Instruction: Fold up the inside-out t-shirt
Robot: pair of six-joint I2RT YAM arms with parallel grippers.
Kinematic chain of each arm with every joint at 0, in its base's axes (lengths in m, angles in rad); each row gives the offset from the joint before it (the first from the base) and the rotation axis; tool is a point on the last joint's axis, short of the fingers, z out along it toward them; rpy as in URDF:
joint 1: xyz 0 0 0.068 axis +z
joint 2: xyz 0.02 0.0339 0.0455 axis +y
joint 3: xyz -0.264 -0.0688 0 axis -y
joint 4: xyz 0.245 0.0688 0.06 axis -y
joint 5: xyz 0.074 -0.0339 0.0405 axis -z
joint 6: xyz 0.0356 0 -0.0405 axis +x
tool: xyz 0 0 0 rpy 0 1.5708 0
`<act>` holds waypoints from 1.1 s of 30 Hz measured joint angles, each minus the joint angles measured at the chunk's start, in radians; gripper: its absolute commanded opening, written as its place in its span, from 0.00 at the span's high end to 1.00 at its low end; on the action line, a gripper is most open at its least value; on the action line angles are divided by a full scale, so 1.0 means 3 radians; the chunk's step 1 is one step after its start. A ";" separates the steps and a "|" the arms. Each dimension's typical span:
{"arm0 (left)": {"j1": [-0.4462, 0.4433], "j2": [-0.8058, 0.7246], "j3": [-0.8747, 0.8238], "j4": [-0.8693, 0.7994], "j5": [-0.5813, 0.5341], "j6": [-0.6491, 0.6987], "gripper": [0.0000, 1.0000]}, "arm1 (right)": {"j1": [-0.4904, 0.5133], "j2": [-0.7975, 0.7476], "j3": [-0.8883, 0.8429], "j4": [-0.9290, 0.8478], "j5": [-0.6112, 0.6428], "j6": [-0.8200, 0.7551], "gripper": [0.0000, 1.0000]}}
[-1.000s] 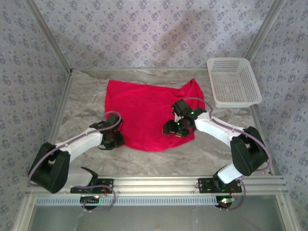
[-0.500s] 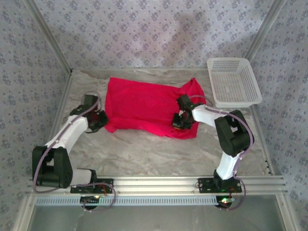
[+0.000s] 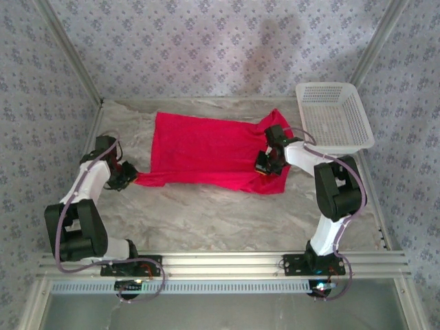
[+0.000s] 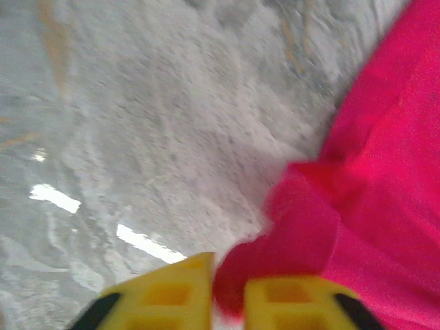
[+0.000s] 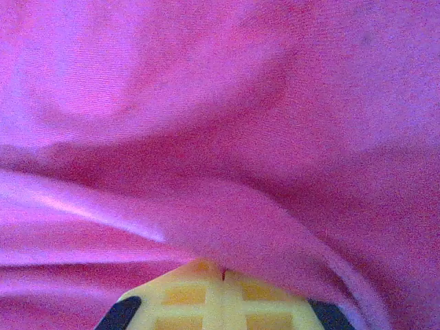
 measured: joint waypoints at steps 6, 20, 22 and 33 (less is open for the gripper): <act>-0.0348 -0.0134 0.0051 -0.0100 -0.0500 0.0003 0.69 | 0.0013 -0.0001 0.0253 -0.0130 0.0003 -0.0048 1.00; -0.0768 0.0337 -0.0287 0.0317 -0.0276 -0.0172 0.64 | 0.0048 -0.0046 0.0340 -0.0216 -0.0001 -0.0074 1.00; -0.0768 0.0450 -0.0287 0.0375 -0.0270 -0.0196 0.81 | 0.0057 -0.0046 0.0340 -0.0216 -0.0001 -0.0074 1.00; -0.0593 0.0337 0.0553 0.0067 -0.0262 0.0001 1.00 | -0.0202 -0.0251 0.0463 -0.0554 -0.0112 -0.0186 1.00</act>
